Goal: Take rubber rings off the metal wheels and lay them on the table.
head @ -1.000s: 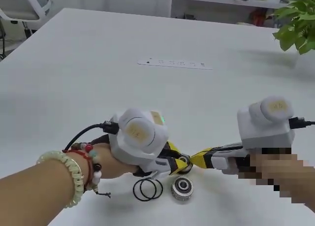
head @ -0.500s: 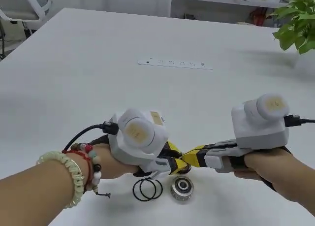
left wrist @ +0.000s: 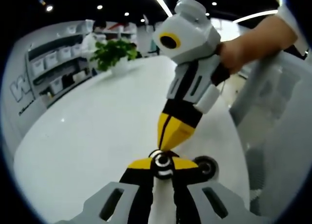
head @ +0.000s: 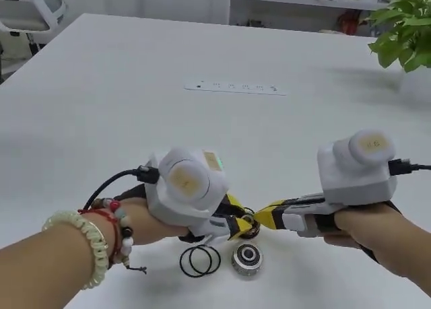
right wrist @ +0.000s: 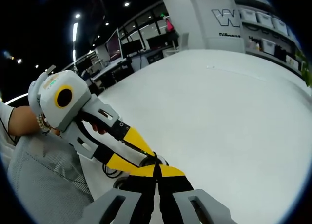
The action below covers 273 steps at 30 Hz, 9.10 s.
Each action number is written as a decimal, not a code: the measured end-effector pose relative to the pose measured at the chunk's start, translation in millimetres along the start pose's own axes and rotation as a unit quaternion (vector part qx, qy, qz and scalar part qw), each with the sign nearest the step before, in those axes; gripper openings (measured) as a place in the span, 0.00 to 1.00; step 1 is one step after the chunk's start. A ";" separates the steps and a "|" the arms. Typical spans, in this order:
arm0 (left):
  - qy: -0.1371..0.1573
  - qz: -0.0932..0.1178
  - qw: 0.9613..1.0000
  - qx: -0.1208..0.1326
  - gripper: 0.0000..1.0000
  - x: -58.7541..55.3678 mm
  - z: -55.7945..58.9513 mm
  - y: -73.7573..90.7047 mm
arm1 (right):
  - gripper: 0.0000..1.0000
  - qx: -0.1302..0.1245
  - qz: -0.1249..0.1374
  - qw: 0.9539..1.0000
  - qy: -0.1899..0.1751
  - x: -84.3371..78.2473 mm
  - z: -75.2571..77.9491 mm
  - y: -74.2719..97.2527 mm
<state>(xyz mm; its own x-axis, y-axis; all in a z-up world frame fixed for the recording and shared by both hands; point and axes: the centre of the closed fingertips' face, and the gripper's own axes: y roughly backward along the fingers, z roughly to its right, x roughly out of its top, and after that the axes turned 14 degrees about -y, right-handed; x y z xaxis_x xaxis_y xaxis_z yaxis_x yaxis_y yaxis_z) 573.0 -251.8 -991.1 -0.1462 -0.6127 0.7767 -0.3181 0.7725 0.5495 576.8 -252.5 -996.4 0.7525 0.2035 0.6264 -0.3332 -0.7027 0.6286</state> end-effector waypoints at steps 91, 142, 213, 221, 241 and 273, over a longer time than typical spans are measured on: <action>0.138 -0.015 0.986 0.091 0.66 -39.5 58.6 164.6 | 0.02 0.072 -0.082 0.989 0.098 -33.7 -60.1 -19.1; -0.038 0.036 0.997 0.050 0.72 59.1 6.8 154.2 | 0.04 -0.019 0.033 0.999 0.028 13.0 10.8 19.8; 0.034 0.013 0.999 0.035 0.13 -0.3 0.1 -8.7 | 0.24 -0.029 -0.049 0.991 0.123 -24.2 9.8 -7.9; 0.036 0.015 0.999 0.037 0.13 -0.9 -0.5 -8.5 | 0.22 -0.019 -0.038 0.992 0.120 -19.5 6.3 -10.5; 0.036 0.011 0.999 0.035 0.13 -4.2 -0.1 -6.6 | 0.00 -0.044 -0.057 0.987 0.146 -22.9 14.7 -6.9; 0.020 0.012 1.000 0.012 0.11 -5.0 5.6 -1.5 | 0.00 0.018 -0.009 0.998 -0.064 -10.1 7.0 3.2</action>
<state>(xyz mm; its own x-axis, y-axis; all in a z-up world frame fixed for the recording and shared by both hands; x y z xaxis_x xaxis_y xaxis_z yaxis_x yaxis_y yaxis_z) 569.0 -250.8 -997.6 -0.1168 -0.5867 0.8013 -0.3376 0.7823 0.5235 572.1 -261.7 -1004.0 0.8249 0.1292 0.5503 -0.3002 -0.7248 0.6202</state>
